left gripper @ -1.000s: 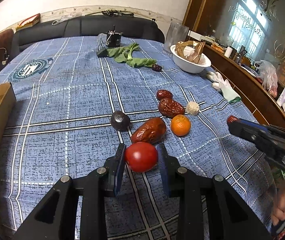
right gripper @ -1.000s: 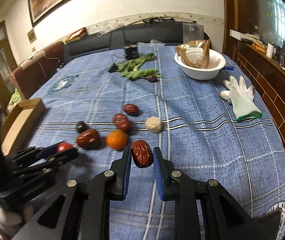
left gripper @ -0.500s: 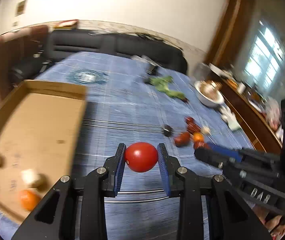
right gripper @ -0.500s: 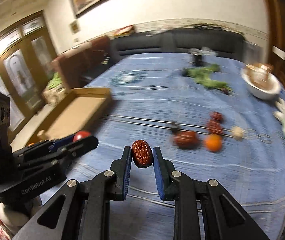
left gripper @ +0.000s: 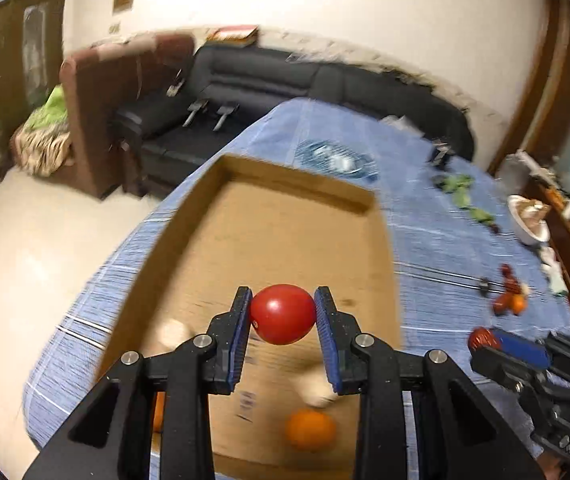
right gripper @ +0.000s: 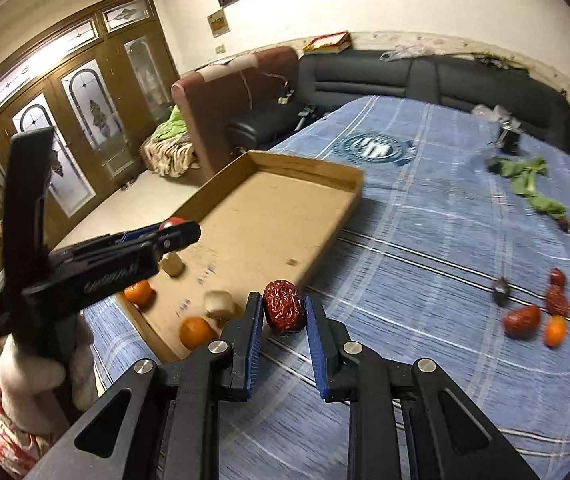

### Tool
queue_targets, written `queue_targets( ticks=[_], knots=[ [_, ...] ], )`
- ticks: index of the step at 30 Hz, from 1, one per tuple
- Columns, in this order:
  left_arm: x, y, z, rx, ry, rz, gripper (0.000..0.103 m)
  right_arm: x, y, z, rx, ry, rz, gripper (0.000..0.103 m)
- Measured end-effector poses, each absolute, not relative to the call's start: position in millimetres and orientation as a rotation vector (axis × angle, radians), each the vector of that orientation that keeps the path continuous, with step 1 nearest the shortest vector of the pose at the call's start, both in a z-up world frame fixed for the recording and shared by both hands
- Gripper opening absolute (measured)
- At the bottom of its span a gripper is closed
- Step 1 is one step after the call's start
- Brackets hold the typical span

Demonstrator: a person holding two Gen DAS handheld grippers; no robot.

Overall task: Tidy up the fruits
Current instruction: 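Carry the tomato and date into the cardboard box and open both grippers, then return both grippers to the remaining fruits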

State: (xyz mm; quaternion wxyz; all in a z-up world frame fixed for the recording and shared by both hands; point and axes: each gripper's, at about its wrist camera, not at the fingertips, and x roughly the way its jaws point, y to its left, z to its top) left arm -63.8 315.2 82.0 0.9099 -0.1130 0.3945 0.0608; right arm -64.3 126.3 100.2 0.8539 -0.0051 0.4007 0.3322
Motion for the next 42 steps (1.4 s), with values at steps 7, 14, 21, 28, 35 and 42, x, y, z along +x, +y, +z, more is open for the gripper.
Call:
queue_targets(
  ticks=[7,14,21,28,35,42],
  knots=[
    [-30.5,359.2,46.6,-0.293,0.973,0.171,0.031,-28.9,179.4,65.5,0.029,0.979,0.76,0.025],
    [-31.4,375.3,31.4,-0.327,1.003,0.208,0.031,-25.3,219.2,44.4,-0.047,1.011,0.763,0.025],
    [-27.1,373.6,28.6,-0.315,0.999,0.206,0.033,-28.0,228.7,39.2,-0.111,0.971,0.74,0.025],
    [-32.2,369.8,41.2,-0.341,0.961,0.197,0.039,-24.5,216.7,49.4,-0.059,0.952,0.727,0.029],
    [-66.6,334.3,88.2,-0.252,0.834,0.2,0.043,-31.8,175.2,66.6,0.0,0.91,0.677,0.031],
    [-136.1,213.9,194.7,-0.139,0.675,-0.216,0.072,-46.6,80.6,81.6,0.07,0.889,0.554,0.032]
  ],
)
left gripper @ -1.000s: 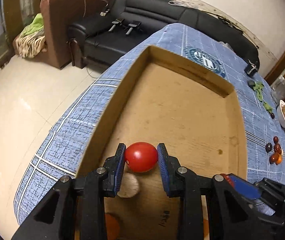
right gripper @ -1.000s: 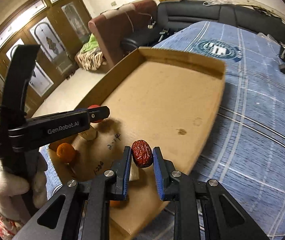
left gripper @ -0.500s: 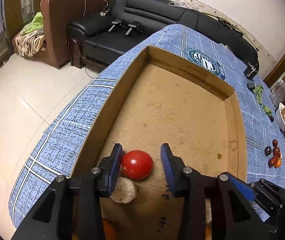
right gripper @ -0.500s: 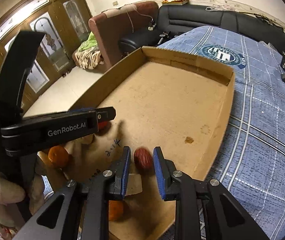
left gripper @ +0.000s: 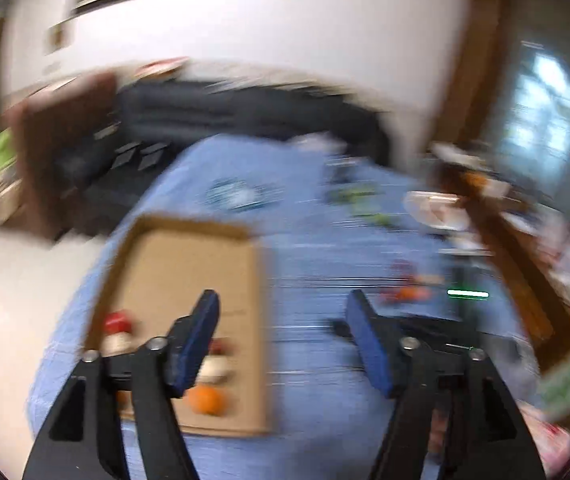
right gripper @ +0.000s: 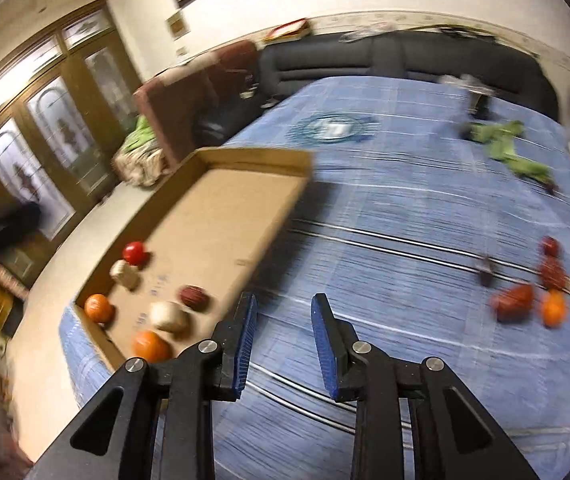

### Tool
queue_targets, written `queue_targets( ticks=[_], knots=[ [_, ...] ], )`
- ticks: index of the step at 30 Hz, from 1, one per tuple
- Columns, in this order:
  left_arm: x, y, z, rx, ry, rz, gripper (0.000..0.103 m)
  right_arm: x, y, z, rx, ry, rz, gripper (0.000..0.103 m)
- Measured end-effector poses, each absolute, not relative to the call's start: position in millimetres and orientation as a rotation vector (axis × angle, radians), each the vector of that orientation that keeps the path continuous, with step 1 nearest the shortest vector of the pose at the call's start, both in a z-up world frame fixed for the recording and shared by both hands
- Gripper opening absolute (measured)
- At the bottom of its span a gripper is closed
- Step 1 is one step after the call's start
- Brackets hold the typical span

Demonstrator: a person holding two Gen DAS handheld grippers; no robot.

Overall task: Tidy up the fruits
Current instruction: 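Return both grippers to the remaining fruits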

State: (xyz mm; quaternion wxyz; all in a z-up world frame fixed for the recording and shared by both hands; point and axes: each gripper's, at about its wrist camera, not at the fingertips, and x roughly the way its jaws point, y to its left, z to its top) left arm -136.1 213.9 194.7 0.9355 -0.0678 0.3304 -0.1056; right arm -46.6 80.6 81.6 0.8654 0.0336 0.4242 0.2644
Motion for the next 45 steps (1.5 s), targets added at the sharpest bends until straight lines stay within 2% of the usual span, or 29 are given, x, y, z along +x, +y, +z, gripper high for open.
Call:
queue_targets(
  ticks=[3,10,14,18,25,33,42,44,45],
  knots=[
    [-168.3,154.3,243.9,-0.103,0.65,-0.457,0.081,-52.0,38.9,82.4,0.107,0.894,0.486,0.033],
    [-259.1,36.9,321.5,0.143,0.51,-0.768,0.085,-69.4,-49.8,86.4,0.163,0.869,0.315,0.033],
    [-282.2,5.6,321.7,0.199,0.541,-0.863,0.085,-73.8,-87.9,81.2,0.214,0.887,0.244,0.034],
    [-267.0,2.5,309.4,0.185,0.68,-0.866,0.085,-78.3,-101.9,75.9,0.222,0.89,0.214,0.034],
    [-242.4,11.7,301.6,0.175,0.698,-0.803,0.085,-78.6,-116.7,68.1,0.252,0.896,0.21,0.034],
    [-144.1,74.6,251.9,0.028,0.681,-0.528,0.085,-77.3,-153.0,64.9,0.284,0.881,0.146,0.034],
    [-20.7,120.3,106.9,-0.159,0.883,-0.282,0.084,-46.6,-146.3,49.9,0.281,0.892,0.186,0.034],
    [-1.5,125.9,78.2,-0.21,0.938,-0.27,0.079,-37.9,-133.5,47.9,0.257,0.888,0.207,0.034],
    [3.5,126.8,68.7,-0.222,0.956,-0.262,0.07,-32.6,-126.3,46.6,0.243,0.888,0.212,0.034]
  ],
)
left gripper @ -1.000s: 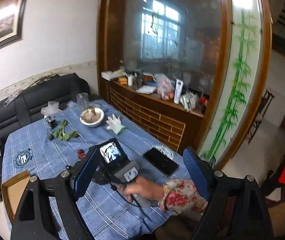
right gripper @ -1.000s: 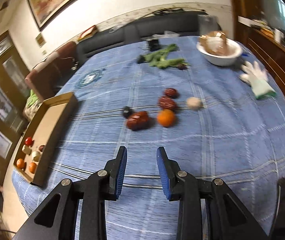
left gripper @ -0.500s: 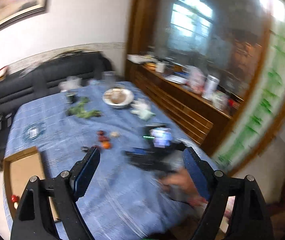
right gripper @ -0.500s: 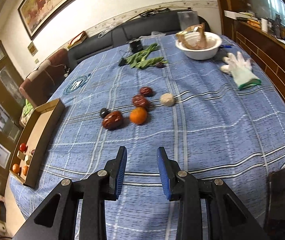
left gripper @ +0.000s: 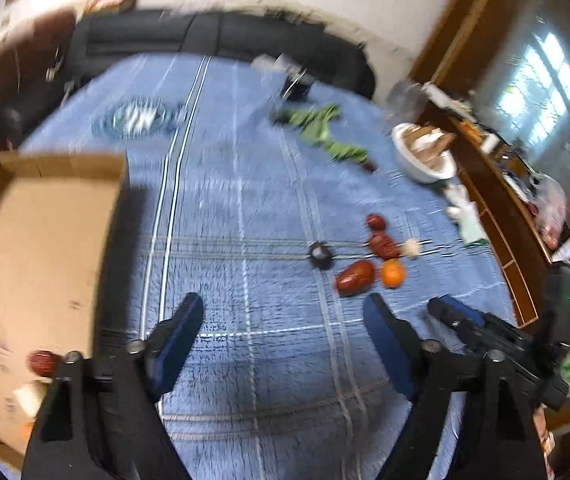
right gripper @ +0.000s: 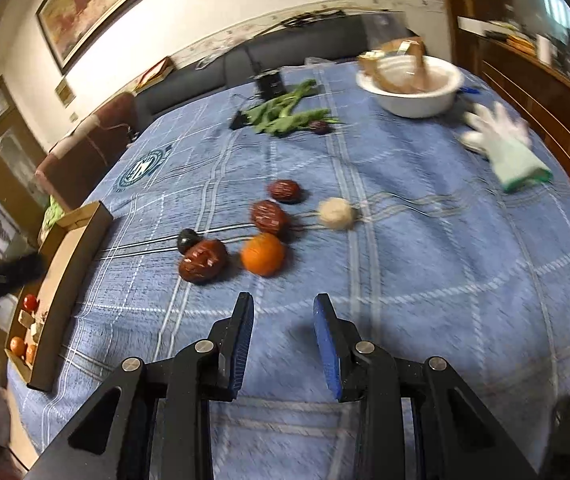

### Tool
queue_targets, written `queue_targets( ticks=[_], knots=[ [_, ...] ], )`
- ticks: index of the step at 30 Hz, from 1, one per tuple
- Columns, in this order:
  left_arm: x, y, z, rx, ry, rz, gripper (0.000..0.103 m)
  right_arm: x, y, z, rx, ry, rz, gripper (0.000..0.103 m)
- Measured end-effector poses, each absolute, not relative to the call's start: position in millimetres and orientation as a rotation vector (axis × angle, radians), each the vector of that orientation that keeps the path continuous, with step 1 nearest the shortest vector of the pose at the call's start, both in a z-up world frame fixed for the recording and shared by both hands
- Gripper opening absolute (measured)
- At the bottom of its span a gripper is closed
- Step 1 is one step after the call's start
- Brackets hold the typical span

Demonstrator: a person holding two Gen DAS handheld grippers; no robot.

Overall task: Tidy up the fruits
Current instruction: 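Return both grippers to the remaining fruits, then grasp the large red date with the left gripper while the right grasps an orange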

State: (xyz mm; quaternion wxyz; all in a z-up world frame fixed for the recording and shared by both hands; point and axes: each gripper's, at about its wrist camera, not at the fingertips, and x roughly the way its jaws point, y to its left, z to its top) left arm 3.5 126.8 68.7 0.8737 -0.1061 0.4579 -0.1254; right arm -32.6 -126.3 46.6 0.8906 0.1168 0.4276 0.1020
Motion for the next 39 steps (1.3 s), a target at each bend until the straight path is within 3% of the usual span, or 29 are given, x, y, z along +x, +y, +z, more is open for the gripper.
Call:
queue_targets(
  ticks=[1,4,30,33,35,39],
  knots=[
    [8.2,126.8,61.2,-0.232,0.971,-0.256,0.061,-26.3,-120.2,44.5,0.229,0.889,0.213,0.034],
    [16.5,120.8,44.3,-0.26,0.989,-0.291,0.055,-12.1,-110.5,37.7,0.204,0.889,0.199,0.034],
    [40.0,6.8,20.8,0.153,0.909,-0.448,0.054,12.5,-125.6,26.5,0.294,0.847,0.228,0.03],
    [43.1,-1.7,15.9,0.199,0.898,-0.445,0.052,13.1,-133.0,27.1,0.322,0.844,0.224,0.03],
    [41.8,-7.3,15.5,0.224,0.9,-0.45,0.038,12.7,-135.5,28.1,0.33,0.838,0.221,0.03],
    [37.2,-11.5,15.5,0.242,0.891,-0.442,0.037,12.2,-134.5,28.3,0.33,0.838,0.225,0.03]
  ],
)
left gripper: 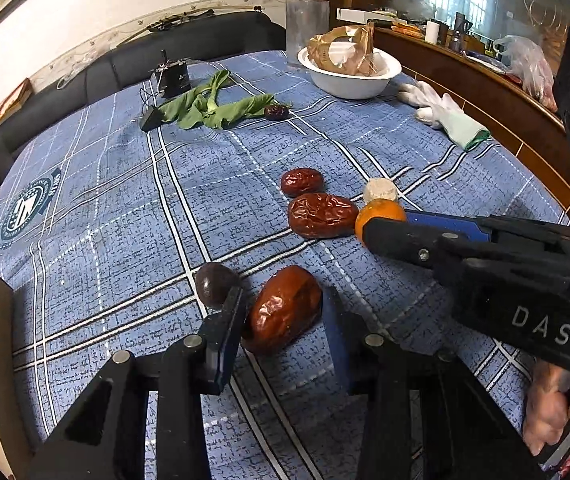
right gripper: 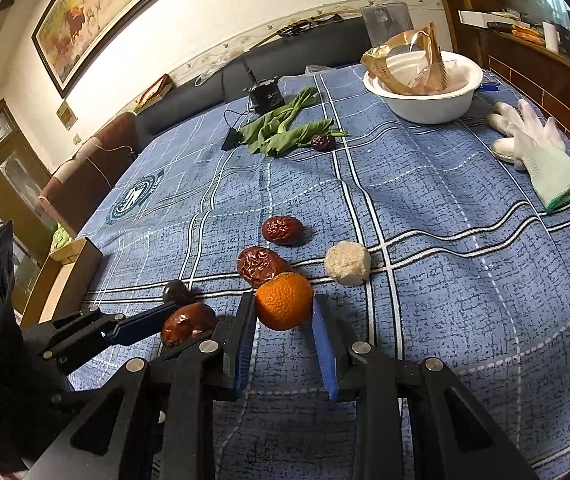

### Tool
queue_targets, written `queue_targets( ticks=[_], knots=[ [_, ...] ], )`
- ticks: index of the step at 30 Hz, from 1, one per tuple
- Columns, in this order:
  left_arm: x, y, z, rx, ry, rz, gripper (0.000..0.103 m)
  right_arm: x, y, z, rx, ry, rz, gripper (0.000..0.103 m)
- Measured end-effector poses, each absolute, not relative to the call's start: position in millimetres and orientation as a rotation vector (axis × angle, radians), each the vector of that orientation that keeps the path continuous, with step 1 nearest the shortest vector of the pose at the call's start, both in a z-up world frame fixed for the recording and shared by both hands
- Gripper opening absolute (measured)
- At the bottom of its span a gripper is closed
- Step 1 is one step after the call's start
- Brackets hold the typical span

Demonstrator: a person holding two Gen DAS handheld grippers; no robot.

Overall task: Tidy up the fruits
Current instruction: 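Grasp the large red date with the left gripper while the right grasps an orange, then carry the large date and orange into the cardboard box and open both grippers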

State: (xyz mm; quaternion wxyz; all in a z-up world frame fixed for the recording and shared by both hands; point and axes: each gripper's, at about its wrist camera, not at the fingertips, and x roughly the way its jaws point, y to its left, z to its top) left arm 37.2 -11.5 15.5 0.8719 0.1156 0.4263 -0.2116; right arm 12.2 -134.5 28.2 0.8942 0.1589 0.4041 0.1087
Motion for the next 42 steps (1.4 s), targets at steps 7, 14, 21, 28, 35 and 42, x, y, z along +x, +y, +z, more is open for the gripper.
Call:
queue_targets(
  ticks=[7,14,21,28,35,42],
  knots=[
    [31.3,14.3,25.0,0.093,0.913,-0.415,0.037,9.9,-130.6,30.1,0.313,0.828,0.231,0.03],
    [4.7,57.3,41.7,-0.041,0.89,-0.342,0.037,9.5,-125.9,28.4,0.294,0.826,0.225,0.03],
    [-28.8,125.1,60.3,-0.166,0.827,-0.208,0.038,7.6,-116.7,27.4,0.259,0.831,0.212,0.03],
    [-54.8,193.6,75.5,-0.237,0.783,-0.103,0.038,-12.0,-78.5,55.7,0.199,0.815,0.28,0.031],
    [-65.3,253.5,77.8,-0.25,0.791,-0.017,0.038,-22.6,-6.4,79.4,0.164,0.825,0.438,0.031],
    [-46.1,309.7,80.3,-0.236,0.826,0.079,0.038,-28.4,81.4,85.8,0.121,0.857,0.588,0.031]
  ],
)
